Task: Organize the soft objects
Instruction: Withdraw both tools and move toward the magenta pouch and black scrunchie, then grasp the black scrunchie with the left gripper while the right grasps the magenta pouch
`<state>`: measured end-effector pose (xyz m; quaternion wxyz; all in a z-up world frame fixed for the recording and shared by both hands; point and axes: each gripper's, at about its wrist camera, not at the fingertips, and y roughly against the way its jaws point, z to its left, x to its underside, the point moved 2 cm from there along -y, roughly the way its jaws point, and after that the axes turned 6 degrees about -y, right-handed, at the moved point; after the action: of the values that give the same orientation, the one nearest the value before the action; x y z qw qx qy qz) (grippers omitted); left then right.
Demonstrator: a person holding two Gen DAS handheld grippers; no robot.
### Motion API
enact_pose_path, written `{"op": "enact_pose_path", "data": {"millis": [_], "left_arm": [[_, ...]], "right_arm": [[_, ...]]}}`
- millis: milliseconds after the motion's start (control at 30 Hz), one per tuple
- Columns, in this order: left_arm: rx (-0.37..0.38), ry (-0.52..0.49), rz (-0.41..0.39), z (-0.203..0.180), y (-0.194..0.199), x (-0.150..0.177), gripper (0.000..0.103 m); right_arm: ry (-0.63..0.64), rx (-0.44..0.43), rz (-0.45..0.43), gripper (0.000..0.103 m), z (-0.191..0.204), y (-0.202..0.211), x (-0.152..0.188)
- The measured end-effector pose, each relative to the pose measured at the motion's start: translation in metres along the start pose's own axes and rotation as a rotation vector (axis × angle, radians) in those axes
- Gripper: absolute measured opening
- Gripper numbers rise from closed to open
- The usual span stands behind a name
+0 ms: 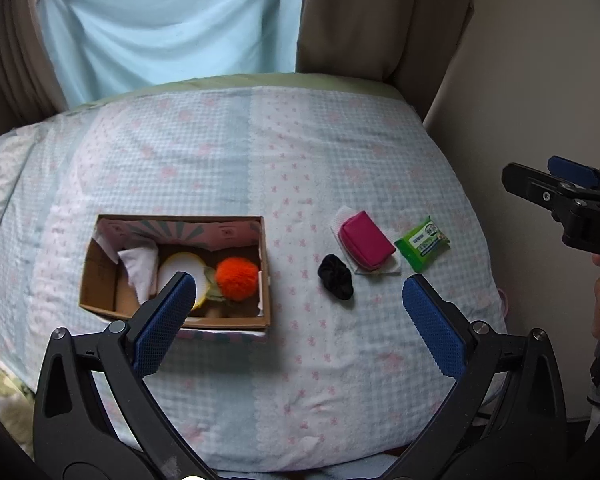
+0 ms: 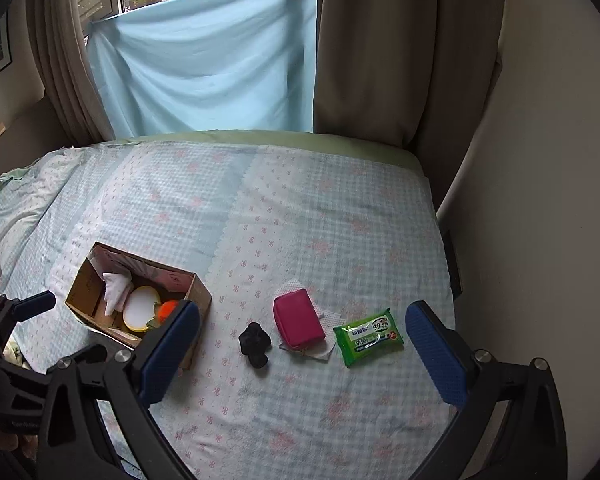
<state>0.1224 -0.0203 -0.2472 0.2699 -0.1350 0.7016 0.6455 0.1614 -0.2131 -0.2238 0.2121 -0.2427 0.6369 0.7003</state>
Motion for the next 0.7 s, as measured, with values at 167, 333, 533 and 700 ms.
{"op": "enact_pose_path", "data": {"millis": [167, 333, 533, 700], "left_arm": [[-0.003, -0.009, 0.016, -0.034, -0.027, 0.006, 0.103], [0.007, 0.020, 0.017, -0.052, -0.069, 0.011, 0.103], [0.000, 0.037, 0.058, -0.071, -0.145, 0.025, 0.103], [-0.022, 0.057, 0.073, -0.077, -0.213, 0.043, 0.103]], "right_arm": [[0.041, -0.019, 0.020, 0.103, -0.014, -0.028, 0.000], [0.075, -0.040, 0.062, 0.103, -0.025, -0.071, 0.006], [0.139, -0.062, 0.123, 0.102, -0.028, -0.138, 0.020], [0.175, -0.094, 0.183, 0.102, -0.028, -0.200, 0.035]]}}
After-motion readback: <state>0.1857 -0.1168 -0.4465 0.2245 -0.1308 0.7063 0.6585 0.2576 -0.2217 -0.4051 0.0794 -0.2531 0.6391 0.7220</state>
